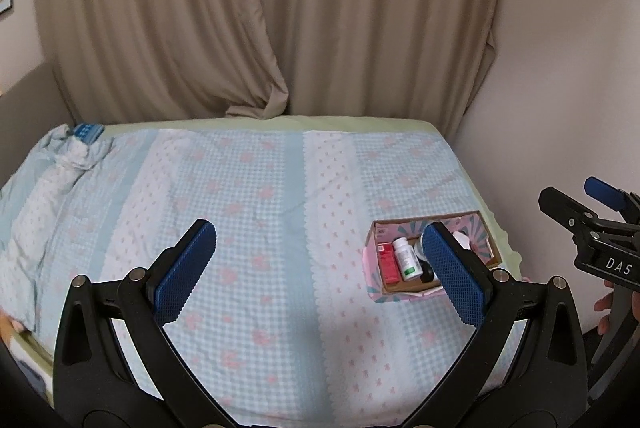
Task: Organize rigid objects
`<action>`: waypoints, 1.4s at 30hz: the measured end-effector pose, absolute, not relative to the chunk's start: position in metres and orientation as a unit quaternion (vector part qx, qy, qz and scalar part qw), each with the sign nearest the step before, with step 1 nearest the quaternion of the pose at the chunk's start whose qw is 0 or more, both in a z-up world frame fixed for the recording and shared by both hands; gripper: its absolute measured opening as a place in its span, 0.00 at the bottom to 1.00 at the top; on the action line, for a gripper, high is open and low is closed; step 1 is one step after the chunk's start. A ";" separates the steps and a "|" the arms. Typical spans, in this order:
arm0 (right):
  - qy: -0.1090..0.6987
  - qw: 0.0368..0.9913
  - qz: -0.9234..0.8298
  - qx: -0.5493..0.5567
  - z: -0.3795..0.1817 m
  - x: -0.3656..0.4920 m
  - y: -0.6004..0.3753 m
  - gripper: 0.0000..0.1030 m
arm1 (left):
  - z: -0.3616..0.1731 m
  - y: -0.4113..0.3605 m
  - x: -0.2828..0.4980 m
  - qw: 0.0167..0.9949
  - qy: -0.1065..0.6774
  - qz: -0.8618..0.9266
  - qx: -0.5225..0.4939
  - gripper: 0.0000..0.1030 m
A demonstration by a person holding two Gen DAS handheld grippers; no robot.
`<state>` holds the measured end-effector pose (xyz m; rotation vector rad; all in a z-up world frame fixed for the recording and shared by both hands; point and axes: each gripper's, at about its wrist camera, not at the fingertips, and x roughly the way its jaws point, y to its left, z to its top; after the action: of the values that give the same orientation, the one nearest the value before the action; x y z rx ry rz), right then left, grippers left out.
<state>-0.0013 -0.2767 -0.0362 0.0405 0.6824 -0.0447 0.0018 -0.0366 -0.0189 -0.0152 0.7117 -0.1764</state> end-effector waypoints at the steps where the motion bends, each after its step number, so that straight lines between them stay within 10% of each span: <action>1: 0.334 0.942 -0.023 0.019 -0.036 -0.002 -0.277 1.00 | -0.018 -0.037 0.000 0.934 0.346 -0.087 -0.006 1.00; 42: 0.333 0.942 -0.026 0.030 -0.034 -0.001 -0.277 1.00 | -0.012 -0.037 0.004 0.939 0.335 -0.078 -0.001 1.00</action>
<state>-0.0011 -0.2770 -0.0339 0.0622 0.6785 -0.0533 0.0044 -0.0369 -0.0123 -0.0016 0.6835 -0.1586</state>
